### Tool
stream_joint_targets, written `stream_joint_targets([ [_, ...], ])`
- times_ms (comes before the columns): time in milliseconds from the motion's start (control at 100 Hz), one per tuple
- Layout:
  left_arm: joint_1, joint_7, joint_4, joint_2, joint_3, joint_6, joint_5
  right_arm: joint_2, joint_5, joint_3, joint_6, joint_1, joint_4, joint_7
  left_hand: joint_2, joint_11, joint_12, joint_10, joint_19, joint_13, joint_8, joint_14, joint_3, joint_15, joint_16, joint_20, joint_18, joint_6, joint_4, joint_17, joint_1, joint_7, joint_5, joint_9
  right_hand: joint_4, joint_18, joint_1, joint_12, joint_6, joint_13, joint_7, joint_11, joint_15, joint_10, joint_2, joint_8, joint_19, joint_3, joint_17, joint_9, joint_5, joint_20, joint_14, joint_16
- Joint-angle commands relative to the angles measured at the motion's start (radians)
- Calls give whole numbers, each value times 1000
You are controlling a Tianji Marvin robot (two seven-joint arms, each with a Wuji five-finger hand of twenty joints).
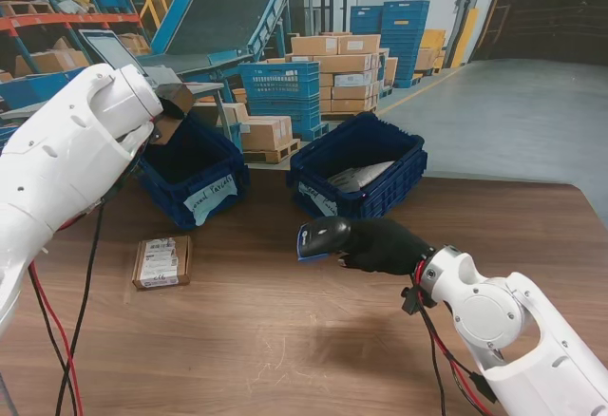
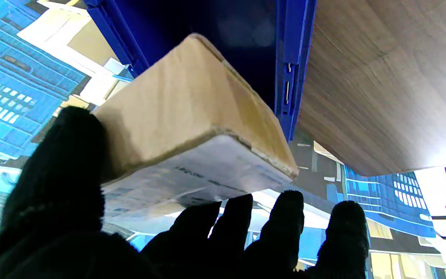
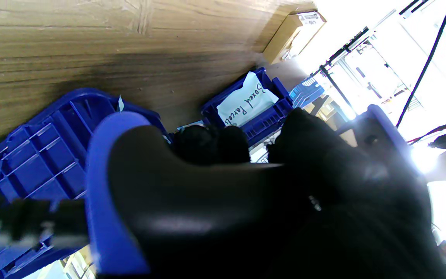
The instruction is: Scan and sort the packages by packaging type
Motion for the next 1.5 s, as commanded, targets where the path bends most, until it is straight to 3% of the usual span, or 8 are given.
stream_joint_targets([
  [0,-21,-29,6,-10,20,-16,-8,-2,1,5,-2,-11,-9,17,197,-47,-29,7,-69,-56,-36,10,28,-32,-40,-21,-3,-131,109,-22,51,34,15,-43,-11,-1,114,5,-63,4,28,-4,4,22,89,15,6,89,3,12,63,7,0,-4],
  [130,-51,-71,24,-9,56,-36,-25,-2,4,13,1,-18,-12,20,235,-63,-53,2,-118,-100,-63,9,-42,-48,-65,-27,-3,-150,101,-36,40,19,-35,-81,-11,-2,115,5,-63,4,27,-4,4,22,88,15,5,89,2,12,64,7,1,-4],
  [460,-80,-67,69,-28,85,-46,-54,-1,7,21,0,-27,-15,20,250,-64,-64,0,-145,-106,-81,-1,-67,-49,-77,-24,-6,-151,99,-31,39,20,-35,-83,-11,-1,114,5,-63,3,27,-4,3,23,89,15,5,89,1,12,63,7,0,-4],
  [680,-56,-72,24,-11,56,-39,-30,-2,9,22,-3,-27,-12,17,250,-57,-63,-1,-151,-93,-81,-1,-68,-42,-78,-18,-5,-144,101,-24,49,33,-13,-64,-11,1,114,5,-63,3,27,-5,3,22,88,15,5,89,2,12,63,8,1,-4],
  [940,49,-139,-156,56,-41,-24,54,-5,1,23,-10,-31,-19,0,255,-51,-59,-4,-150,-76,-77,-6,-68,-35,-76,-12,-8,-142,102,-11,56,46,13,-33,-11,-1,114,5,-63,3,27,-5,3,23,89,15,5,88,2,12,63,7,1,-4],
  [1130,196,-222,-337,108,-179,-39,173,-8,-12,25,-14,-39,-35,-20,265,-48,-55,-3,-147,-66,-75,-5,-69,-30,-74,-9,-7,-137,101,-4,62,49,21,-16,-11,-2,114,5,-64,3,26,-5,3,22,88,15,4,88,1,12,63,7,0,-4],
  [1290,329,-268,-474,130,-312,-58,250,-11,-22,28,-14,-48,-52,-36,275,-48,-52,1,-143,-62,-74,-3,-72,-27,-72,-7,-9,-132,98,0,69,49,24,-11,-11,-1,114,5,-64,4,26,-5,3,22,89,15,5,88,2,12,64,7,0,-4],
  [1490,514,-265,-631,134,-484,-89,272,-15,-34,31,-9,-56,-73,-54,281,-46,-49,6,-137,-57,-71,-1,-77,-23,-70,-7,-12,-127,95,4,75,52,33,-2,-10,0,115,5,-64,4,26,-5,3,23,88,15,5,89,2,13,64,7,1,-4],
])
